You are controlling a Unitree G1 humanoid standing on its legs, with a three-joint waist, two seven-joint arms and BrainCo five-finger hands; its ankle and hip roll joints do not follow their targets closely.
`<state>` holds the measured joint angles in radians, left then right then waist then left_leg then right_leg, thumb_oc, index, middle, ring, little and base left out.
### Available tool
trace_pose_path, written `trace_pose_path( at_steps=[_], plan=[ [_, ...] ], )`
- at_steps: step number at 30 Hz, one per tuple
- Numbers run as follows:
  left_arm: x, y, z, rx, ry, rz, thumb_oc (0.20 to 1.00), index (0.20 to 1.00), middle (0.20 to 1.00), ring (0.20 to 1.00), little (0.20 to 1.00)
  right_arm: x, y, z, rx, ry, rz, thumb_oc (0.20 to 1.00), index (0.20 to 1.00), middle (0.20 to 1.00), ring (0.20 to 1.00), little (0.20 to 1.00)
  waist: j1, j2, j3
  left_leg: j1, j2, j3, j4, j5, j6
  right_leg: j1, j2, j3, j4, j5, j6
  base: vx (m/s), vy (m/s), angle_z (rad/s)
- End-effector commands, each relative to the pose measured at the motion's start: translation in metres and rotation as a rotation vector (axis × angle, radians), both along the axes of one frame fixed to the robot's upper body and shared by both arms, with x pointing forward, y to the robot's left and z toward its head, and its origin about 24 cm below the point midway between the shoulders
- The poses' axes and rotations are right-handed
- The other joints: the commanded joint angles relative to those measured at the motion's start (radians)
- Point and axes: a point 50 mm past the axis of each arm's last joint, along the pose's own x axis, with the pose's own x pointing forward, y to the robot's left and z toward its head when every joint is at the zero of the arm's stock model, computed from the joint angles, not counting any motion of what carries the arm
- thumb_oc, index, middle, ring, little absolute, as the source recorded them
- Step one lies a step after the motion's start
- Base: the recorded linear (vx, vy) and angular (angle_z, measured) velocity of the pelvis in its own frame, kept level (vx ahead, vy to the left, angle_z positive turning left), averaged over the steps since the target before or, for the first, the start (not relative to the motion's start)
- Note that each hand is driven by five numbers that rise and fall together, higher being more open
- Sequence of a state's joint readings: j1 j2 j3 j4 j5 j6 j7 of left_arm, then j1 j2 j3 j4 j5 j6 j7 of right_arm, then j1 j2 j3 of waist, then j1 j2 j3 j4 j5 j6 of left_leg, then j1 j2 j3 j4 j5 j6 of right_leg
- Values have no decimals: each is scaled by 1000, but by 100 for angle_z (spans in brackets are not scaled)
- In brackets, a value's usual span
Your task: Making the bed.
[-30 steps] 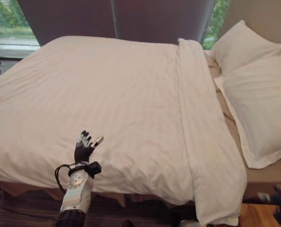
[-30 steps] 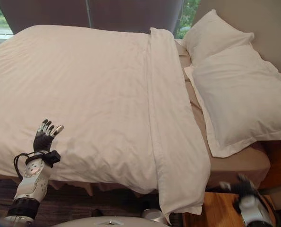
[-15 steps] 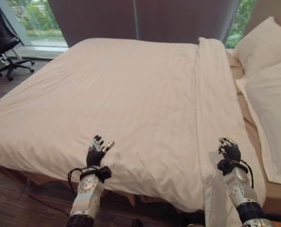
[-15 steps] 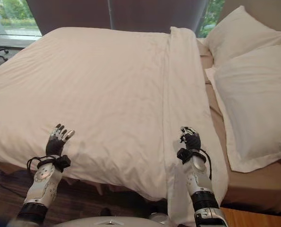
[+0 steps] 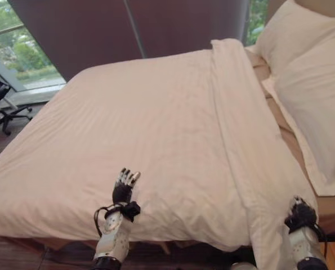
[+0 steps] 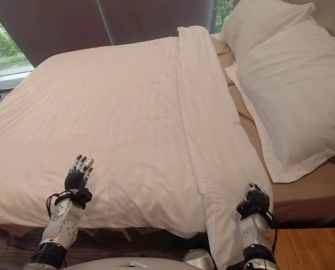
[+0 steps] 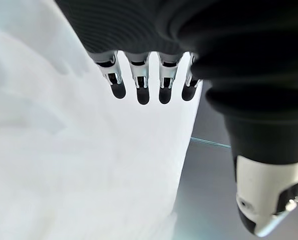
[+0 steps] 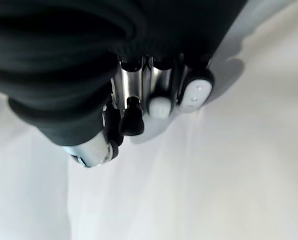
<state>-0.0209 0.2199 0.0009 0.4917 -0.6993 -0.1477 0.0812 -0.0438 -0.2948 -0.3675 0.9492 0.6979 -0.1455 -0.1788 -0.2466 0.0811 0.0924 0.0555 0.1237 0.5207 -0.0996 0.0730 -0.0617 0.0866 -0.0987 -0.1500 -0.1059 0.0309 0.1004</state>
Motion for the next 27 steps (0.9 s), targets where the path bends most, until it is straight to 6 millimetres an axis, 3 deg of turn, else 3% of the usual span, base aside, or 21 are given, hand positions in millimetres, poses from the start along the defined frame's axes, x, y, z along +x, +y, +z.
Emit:
trace_pose_path(
  at_steps=[1,2,3,4,6,7,10,11,12,13,14,15,16,17,18,20,25,27],
  plan=[
    [28,8,32,29,-149,10,1000,1000,1000,1000,1000,-48,-17,-15,23,165,-110,200,200,200,200,200,-50,-60,37,114,96,4,12,-42,-74,-21,-44,0,19,-29,33,-37,-2,-18],
    [28,8,31,29,-149,10,1000,1000,1000,1000,1000,-48,-17,-15,23,166,-110,200,200,200,200,200,-48,-59,36,113,96,5,12,-42,-74,-22,-44,2,19,-29,33,-40,-4,-22],
    [29,6,33,29,-154,6,1000,1000,1000,1000,1000,-61,-16,-20,27,234,-98,200,200,200,200,200,-52,-67,35,113,96,9,12,-42,-74,-25,-44,4,19,-26,34,-53,5,-22],
    [29,7,35,44,-160,3,1000,1000,1000,1000,1000,-85,-15,-30,42,381,-67,1000,1000,1000,1000,1000,-44,-79,33,111,95,10,12,-43,-72,-27,-44,2,19,-23,35,-77,8,-16],
    [29,7,37,54,-168,-5,1000,1000,1000,1000,1000,-87,-17,-29,9,445,14,1000,1000,1000,1000,1000,-38,-85,34,110,95,10,12,-43,-71,-26,-44,0,19,-21,35,-71,4,-8],
    [25,14,42,96,-186,-8,1000,1000,1000,1000,1000,-81,-19,-26,-64,498,167,1000,1000,1000,1000,1000,-25,-100,37,107,96,9,12,-41,-70,-26,-43,-3,19,-16,35,-80,-5,-13],
    [26,17,45,196,-172,-20,1000,1000,1000,1000,1000,-41,-27,-2,-291,461,387,1000,1000,1000,1000,1000,-17,-123,35,101,97,4,12,-37,-68,-29,-44,-2,19,-10,37,-75,-6,-9],
    [26,17,45,196,-172,-20,1000,1000,1000,1000,1000,-41,-27,-2,-291,462,387,1000,1000,1000,1000,1000,-18,-123,35,101,97,4,12,-37,-68,-29,-44,-2,19,-10,37,-35,-5,0],
    [26,21,47,212,-172,-8,1000,1000,1000,1000,1000,-25,-31,11,-379,421,443,1000,1000,1000,1000,1000,-15,-129,32,100,97,3,12,-37,-66,-29,-45,-2,19,-7,37,23,38,1],
    [25,27,49,235,-175,11,1000,1000,1000,1000,1000,9,-28,41,-513,289,539,1000,1000,1000,1000,1000,-14,-132,25,109,95,-10,12,-58,-72,-23,-50,4,19,-19,47,-62,13,0],
    [26,28,55,268,-190,4,1000,1000,1000,1000,1000,29,-21,59,-588,197,593,1000,1000,1000,1000,1000,-11,-138,24,99,97,3,12,-37,-63,-35,-48,-2,19,-1,38,22,46,1],
    [26,28,54,267,-189,2,1000,1000,1000,1000,1000,28,-22,59,-588,199,592,1000,1000,1000,1000,1000,-11,-135,22,108,94,-11,12,-59,-70,-25,-51,3,19,-18,47,-99,-6,1],
    [29,24,62,308,-217,-29,1000,1000,1000,1000,1000,58,-5,88,-654,8,613,1000,1000,1000,1000,1000,-5,-138,21,99,95,1,12,-37,-59,-35,-50,-3,19,0,38,-19,26,4],
    [28,24,65,312,-232,-23,1000,1000,1000,1000,1000,70,4,102,-664,-93,626,1000,1000,1000,1000,1000,-1,-139,20,98,95,-2,12,-37,-57,-34,-51,-2,19,0,38,-91,-4,0],
    [28,24,65,312,-231,-23,1000,1000,1000,1000,1000,70,5,102,-663,-92,626,1000,1000,1000,1000,1000,-1,-139,20,98,95,-2,12,-37,-57,-34,-51,-2,19,0,38,0,0,0],
    [22,22,70,306,-259,-21,1000,1000,1000,1000,1000,90,44,138,-614,-428,629,1000,1000,1000,1000,1000,21,-138,15,101,94,-12,12,-37,-53,-24,-53,-10,19,-2,34,16,7,9],
    [15,15,73,312,-287,-53,1000,1000,1000,1000,1000,96,70,155,-566,-599,638,1000,1000,1000,1000,1000,38,-133,12,107,91,-20,12,-39,-50,-13,-56,-23,19,-5,32,16,18,20],
    [9,22,77,322,-298,-33,1000,1000,1000,1000,1000,94,73,159,-535,-650,623,1000,1000,1000,1000,1000,46,-130,12,110,90,-23,12,-39,-49,-7,-58,-27,19,-5,32,21,18,16]
  ],
)
